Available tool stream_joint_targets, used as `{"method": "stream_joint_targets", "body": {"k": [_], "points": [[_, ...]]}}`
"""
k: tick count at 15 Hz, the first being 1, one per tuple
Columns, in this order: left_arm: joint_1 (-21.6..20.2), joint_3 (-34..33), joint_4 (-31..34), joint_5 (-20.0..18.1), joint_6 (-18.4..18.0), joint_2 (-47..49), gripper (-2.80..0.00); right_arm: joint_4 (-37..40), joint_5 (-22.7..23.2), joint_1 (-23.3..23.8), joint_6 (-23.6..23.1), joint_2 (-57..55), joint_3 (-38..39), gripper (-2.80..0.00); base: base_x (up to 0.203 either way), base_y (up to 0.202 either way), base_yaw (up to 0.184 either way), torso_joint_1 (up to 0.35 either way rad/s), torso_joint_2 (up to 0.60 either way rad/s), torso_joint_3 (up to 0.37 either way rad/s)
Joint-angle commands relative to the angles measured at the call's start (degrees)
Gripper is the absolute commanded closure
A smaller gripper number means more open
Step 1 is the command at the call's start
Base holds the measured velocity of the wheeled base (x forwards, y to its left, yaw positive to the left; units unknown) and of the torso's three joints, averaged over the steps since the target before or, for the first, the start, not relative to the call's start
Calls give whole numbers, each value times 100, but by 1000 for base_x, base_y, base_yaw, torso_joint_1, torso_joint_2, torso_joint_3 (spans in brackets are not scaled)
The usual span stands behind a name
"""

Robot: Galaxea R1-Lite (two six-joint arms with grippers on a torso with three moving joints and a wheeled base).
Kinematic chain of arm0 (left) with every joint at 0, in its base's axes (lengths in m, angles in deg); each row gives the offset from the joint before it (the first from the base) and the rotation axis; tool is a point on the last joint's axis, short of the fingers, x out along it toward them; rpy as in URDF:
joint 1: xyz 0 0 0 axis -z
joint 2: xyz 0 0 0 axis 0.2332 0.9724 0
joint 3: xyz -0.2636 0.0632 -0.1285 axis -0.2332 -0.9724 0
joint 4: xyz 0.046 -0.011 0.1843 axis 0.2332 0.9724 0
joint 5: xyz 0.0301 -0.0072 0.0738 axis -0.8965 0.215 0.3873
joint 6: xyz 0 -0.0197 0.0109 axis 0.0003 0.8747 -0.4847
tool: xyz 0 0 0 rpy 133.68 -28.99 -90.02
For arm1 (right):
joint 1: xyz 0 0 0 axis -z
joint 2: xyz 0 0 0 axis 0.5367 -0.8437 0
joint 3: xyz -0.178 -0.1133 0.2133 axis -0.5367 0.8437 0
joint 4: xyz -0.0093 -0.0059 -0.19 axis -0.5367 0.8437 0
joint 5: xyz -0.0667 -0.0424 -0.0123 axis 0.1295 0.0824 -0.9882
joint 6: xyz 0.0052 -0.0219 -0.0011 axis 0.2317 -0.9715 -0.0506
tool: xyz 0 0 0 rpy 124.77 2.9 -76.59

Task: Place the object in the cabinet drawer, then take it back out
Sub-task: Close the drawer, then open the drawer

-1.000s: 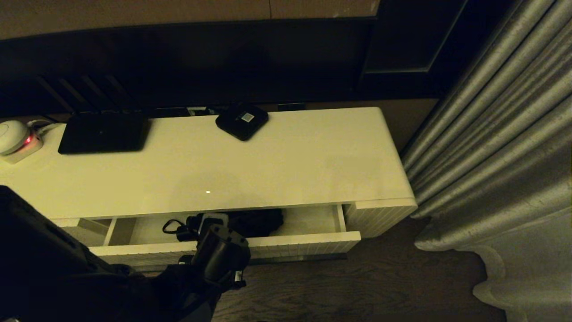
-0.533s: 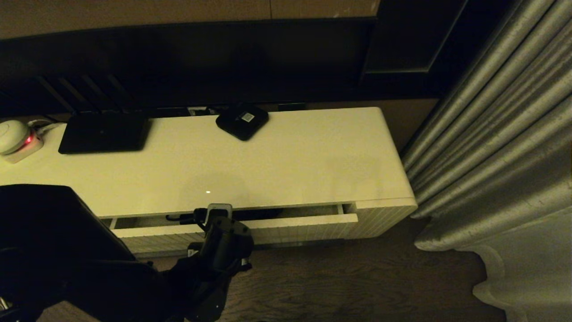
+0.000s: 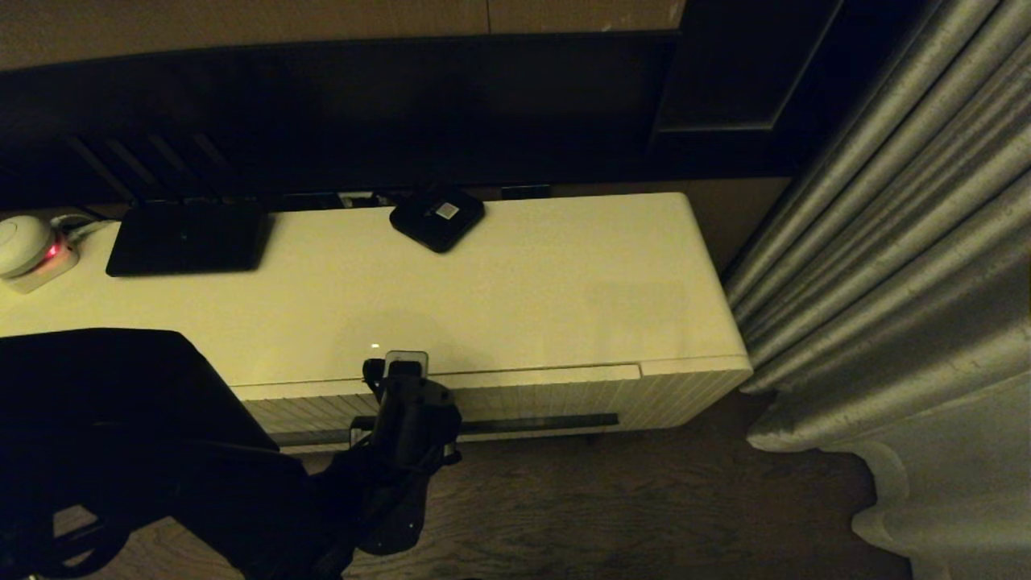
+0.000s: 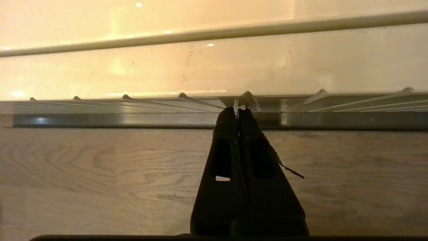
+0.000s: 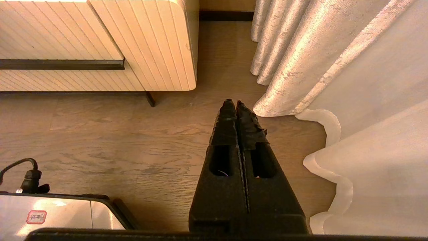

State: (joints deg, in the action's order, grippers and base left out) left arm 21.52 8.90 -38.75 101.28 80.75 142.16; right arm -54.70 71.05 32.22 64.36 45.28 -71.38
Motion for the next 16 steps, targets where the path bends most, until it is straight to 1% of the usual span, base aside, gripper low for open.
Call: {"method": "stream_joint_targets", "body": {"k": [1,4,6,8,10,11,12,13,14,16], "points": [[-55,26,-131,7,-68,20,0,3,4,-2,0,-6,0,0,0,0,0,0,0,0],[-56,-120,-54,-29,-181,-367,0,-3,4,-2,0,-6,7,0,0,0,0,0,0,0],[-54,-223,302,-129,-344,-840,0,-3,4,-2,0,-6,9,0,0,0,0,0,0,0],[-47,-282,1002,-336,-395,-1427,0,-4,4,-2,0,-6,8,0,0,0,0,0,0,0],[-25,-321,1946,-567,-423,-2221,0,-2,4,-2,0,-6,0,0,0,0,0,0,0,0],[-17,-338,2370,-722,-499,-2625,0,-5,4,-2,0,-6,7,0,0,0,0,0,0,0],[-12,-363,2731,-894,-661,-3000,0,0,4,-2,0,-6,6,0,0,0,0,0,0,0],[-8,-396,3144,-1120,-939,-3393,0,3,4,-2,0,-6,9,0,0,0,0,0,0,0],[-6,-421,3566,-1314,-1270,-3725,0,-5,4,-2,0,-6,0,0,0,0,0,0,0,0],[-4,-435,4648,-1670,-2149,-4253,0,-5,4,-2,0,-6,0,0,0,0,0,0,0,0]]}}
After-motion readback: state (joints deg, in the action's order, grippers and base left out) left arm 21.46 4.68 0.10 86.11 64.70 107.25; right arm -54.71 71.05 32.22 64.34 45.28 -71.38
